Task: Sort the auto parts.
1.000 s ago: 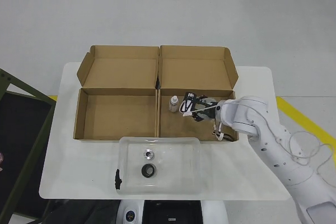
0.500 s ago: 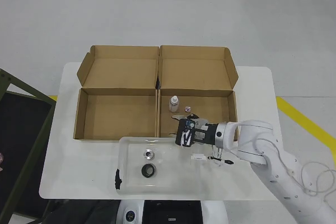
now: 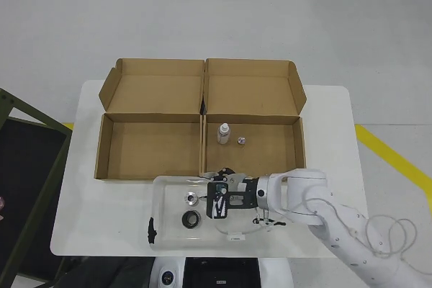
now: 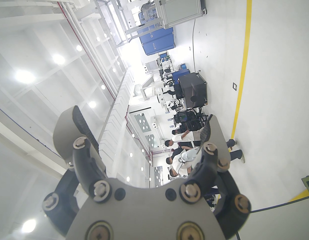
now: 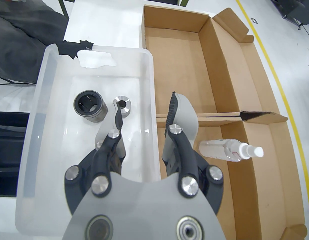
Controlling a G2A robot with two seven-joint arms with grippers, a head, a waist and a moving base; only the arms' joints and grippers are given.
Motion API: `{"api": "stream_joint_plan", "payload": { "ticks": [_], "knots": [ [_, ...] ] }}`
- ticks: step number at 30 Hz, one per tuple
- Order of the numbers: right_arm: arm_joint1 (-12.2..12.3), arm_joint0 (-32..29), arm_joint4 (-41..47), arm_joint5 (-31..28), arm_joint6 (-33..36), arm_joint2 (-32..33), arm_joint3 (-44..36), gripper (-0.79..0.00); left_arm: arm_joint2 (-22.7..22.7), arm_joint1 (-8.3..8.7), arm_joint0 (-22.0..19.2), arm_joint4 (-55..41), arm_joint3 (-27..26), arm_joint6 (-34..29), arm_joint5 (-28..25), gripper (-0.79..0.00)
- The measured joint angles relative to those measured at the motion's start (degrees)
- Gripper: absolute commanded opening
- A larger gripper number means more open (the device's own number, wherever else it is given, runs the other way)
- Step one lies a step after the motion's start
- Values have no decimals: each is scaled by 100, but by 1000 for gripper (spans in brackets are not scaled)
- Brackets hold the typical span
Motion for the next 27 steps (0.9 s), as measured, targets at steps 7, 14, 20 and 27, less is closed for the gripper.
{"api": "stream_joint_plan", "payload": {
  "ticks": [7,14,20,27],
  "knots": [
    [-163,198,-158,100,-22,-584,213,-453,0,0,0,0,0,0,0,0],
    [-341,419,-292,274,-102,-1010,532,-437,0,0,0,0,0,0,0,0],
    [-480,609,-346,376,-143,-1240,849,-440,0,0,0,0,0,0,0,0],
    [-586,720,-377,411,-59,-1374,1138,-437,0,0,0,0,0,0,0,0]
  ]
}}
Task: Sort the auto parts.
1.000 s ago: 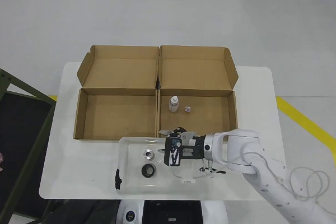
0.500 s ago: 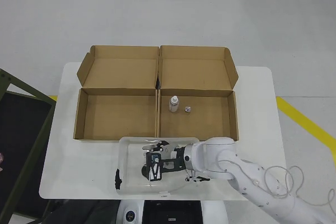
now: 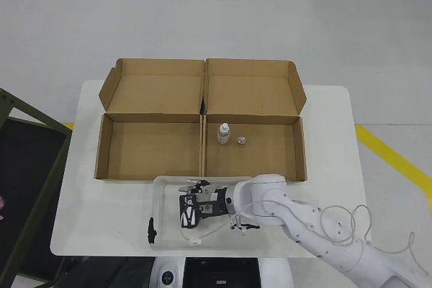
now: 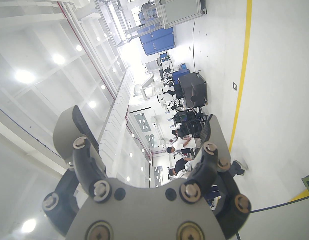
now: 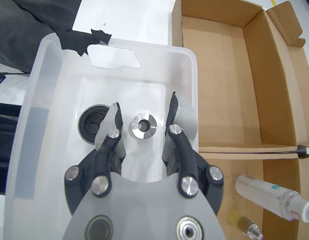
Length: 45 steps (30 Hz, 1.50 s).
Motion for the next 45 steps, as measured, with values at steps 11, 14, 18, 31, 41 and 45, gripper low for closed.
{"api": "stream_joint_plan", "payload": {
  "ticks": [11,14,18,31,41,45],
  "knots": [
    [-95,60,-77,-24,-65,-17,341,-434,0,0,0,0,0,0,0,0],
    [-115,82,-90,-42,-79,0,411,-434,0,0,0,0,0,0,0,0],
    [-140,96,-109,-66,-90,11,499,-434,0,0,0,0,0,0,0,0],
    [-223,42,-207,-183,-140,-70,732,-428,0,0,0,0,0,0,0,0],
    [-310,95,-247,-212,-199,-108,934,-425,0,0,0,0,0,0,0,0],
    [-368,148,-270,-210,-209,-175,1059,-428,0,0,0,0,0,0,0,0]
  ]
}}
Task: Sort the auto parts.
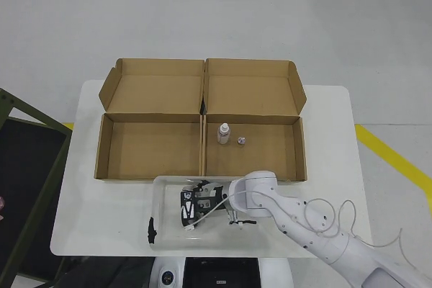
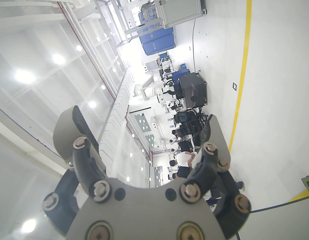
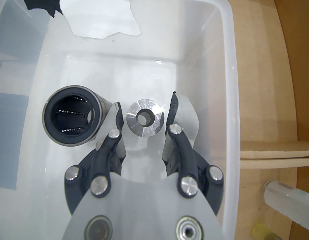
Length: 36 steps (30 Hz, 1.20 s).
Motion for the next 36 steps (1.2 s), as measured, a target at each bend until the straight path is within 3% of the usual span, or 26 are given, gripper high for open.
{"api": "stream_joint_plan", "payload": {
  "ticks": [7,9,12,36],
  "knots": [
    [-89,55,-51,25,-49,-81,204,-471,0,0,0,0,0,0,0,0],
    [-103,54,-67,29,-62,-79,231,-560,0,0,0,0,0,0,0,0],
    [-113,37,-84,16,-73,-62,247,-776,0,0,0,0,0,0,0,0],
    [101,-504,122,-201,-111,745,-1112,-785,0,0,0,0,0,0,0,0]
  ]
}}
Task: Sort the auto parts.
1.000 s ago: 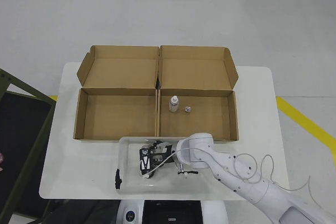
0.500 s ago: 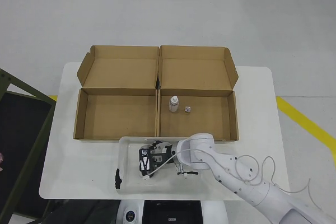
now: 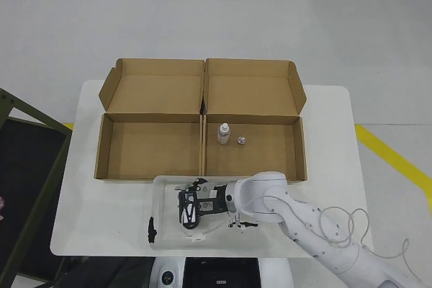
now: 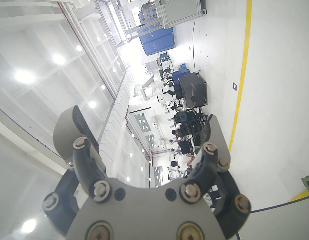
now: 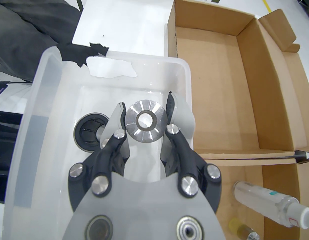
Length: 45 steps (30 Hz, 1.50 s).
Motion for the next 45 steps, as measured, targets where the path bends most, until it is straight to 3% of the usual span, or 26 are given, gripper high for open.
{"api": "stream_joint_plan", "payload": {
  "ticks": [19,35,45],
  "knots": [
    [30,69,583,132,-501,670,-326,-785,0,0,0,0,0,0,0,0],
    [-44,374,1070,390,-963,991,225,-785,0,0,0,0,0,0,0,0],
    [-200,777,1003,660,-1057,716,859,-785,0,0,0,0,0,0,0,0]
  ]
}}
